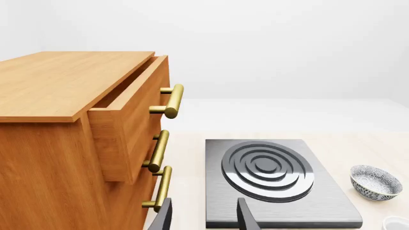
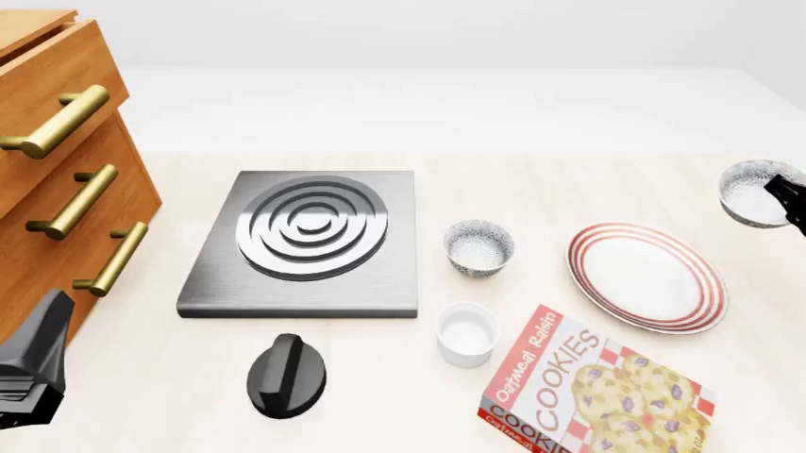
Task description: Pick the akita bowl next to the plate and place it on the plate.
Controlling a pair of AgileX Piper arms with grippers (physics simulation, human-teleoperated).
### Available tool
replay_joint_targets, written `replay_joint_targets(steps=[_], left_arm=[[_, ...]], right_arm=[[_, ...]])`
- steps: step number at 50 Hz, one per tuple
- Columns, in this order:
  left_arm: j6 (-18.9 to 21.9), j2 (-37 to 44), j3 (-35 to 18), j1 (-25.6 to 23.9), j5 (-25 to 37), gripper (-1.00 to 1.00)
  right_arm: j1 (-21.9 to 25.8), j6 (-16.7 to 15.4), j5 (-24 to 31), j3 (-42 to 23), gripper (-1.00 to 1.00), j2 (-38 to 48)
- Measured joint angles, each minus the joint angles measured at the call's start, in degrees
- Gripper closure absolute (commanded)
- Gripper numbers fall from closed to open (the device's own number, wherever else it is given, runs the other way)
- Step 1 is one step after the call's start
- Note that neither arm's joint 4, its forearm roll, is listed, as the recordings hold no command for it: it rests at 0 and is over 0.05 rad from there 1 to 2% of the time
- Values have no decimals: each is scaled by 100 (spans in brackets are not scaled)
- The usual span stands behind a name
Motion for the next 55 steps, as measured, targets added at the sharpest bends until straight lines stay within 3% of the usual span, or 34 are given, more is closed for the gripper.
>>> replay_joint_targets(steps=[55], left_arm=[[0,0,0,0,0,-100]], right_arm=[[311,31,129,422,100,-801]])
